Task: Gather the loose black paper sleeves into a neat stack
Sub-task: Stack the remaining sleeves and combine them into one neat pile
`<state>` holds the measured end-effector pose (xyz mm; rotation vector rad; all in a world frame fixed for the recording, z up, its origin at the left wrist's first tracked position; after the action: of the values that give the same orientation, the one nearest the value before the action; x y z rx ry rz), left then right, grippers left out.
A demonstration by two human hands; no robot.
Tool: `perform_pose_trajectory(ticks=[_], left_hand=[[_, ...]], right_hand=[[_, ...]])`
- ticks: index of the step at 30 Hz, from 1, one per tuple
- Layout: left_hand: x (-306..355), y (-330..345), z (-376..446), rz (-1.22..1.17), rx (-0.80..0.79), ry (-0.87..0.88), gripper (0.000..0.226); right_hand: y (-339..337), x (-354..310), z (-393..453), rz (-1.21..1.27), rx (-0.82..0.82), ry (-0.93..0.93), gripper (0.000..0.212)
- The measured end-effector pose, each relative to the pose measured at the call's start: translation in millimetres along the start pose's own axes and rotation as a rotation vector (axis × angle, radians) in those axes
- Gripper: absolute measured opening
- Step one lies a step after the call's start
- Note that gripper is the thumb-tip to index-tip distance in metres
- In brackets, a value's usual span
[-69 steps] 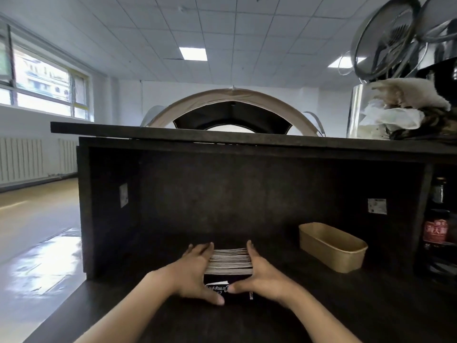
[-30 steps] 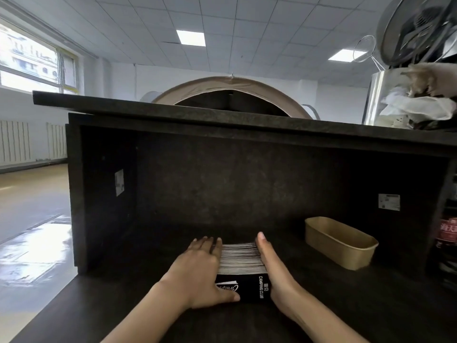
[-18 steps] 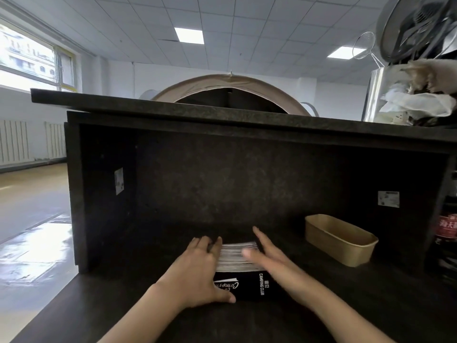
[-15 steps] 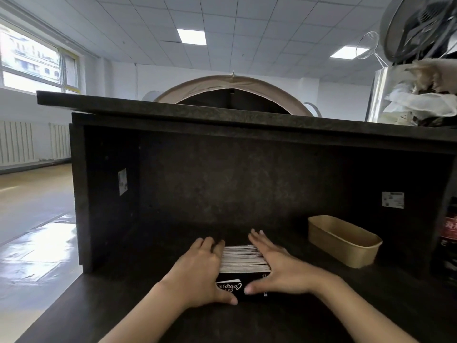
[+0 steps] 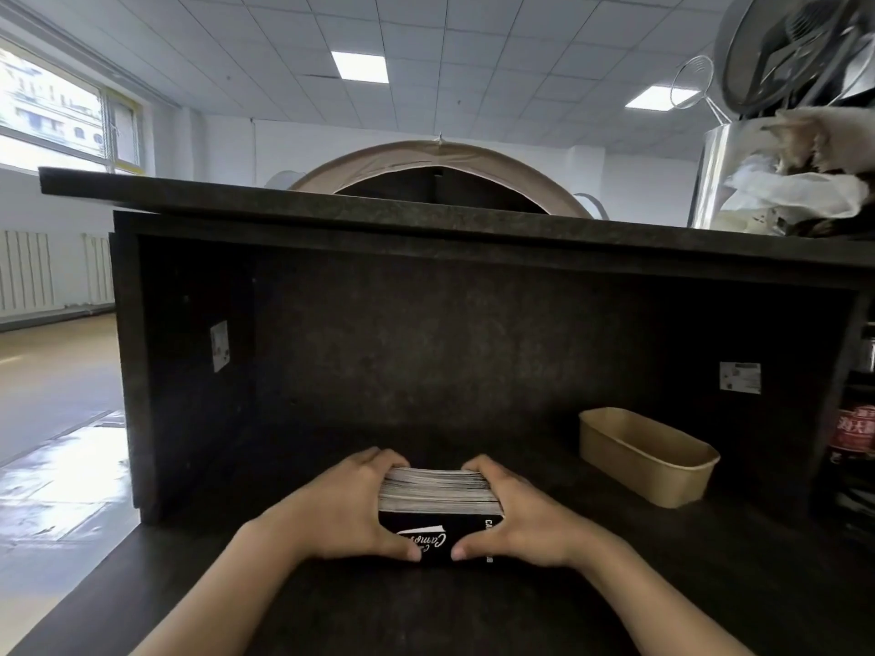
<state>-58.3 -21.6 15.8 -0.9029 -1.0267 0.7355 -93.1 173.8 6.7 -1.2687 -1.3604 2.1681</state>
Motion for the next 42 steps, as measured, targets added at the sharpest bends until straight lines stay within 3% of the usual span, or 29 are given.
perform_pose_trajectory(ticks=[5, 9, 11, 15, 20, 24, 27, 31, 33, 37, 40, 42], left_hand=[[-17, 7, -13, -0.330, -0.056, -0.094, 0.082], [-16, 19, -18, -0.526, -0.088, -0.117, 0.110], [-13, 20, -20, -0.543, -0.078, -0.115, 0.111], [-14, 17, -19, -0.519, 0.030, -0.098, 0.088], [-9, 10, -21, -0.500, 0.082, -0.068, 0.111], [-3, 8, -18, -0.652, 0.168, -0.118, 0.075], [-1, 7, -16, -0.561, 0.244, -0.107, 0.038], [7, 0, -20, 0.009, 0.119, 0.004, 0.072], [7, -2, -24, 0.121, 0.059, 0.004, 0.091], [-2, 6, -25, -0.120, -0.005, -0.034, 0.108], [-12, 8, -22, -0.291, 0.048, -0.073, 0.120], [-14, 8, -21, -0.334, 0.084, -0.094, 0.115]], right_hand=[[3, 0, -3, 0.064, 0.054, -0.018, 0.062], [8, 2, -5, 0.159, 0.055, -0.009, 0.068], [9, 3, -7, 0.185, 0.057, -0.006, 0.072], [10, 3, -8, 0.183, 0.072, -0.005, 0.071], [10, 4, -8, 0.182, 0.077, -0.007, 0.071], [9, 4, -9, 0.171, 0.083, -0.013, 0.071], [9, 3, -9, 0.164, 0.085, -0.013, 0.071], [8, 1, -8, 0.141, 0.078, -0.022, 0.073], [8, 0, -9, 0.140, 0.079, -0.033, 0.073], [8, 0, -9, 0.143, 0.067, -0.056, 0.070], [8, 1, -10, 0.159, 0.065, -0.056, 0.069], [7, 1, -10, 0.177, 0.053, -0.054, 0.068]])
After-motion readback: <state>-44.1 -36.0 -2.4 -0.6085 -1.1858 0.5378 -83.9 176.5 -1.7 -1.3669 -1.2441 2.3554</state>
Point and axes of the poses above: each hand's wrist, its own z-axis towards the middle knuckle, its own y-axis out of the palm, x = y × z, the point moved 5 cm from there along z, towards the middle knuckle, and after that the axes turned 5 degrees about -z, right-handed, at the moved point
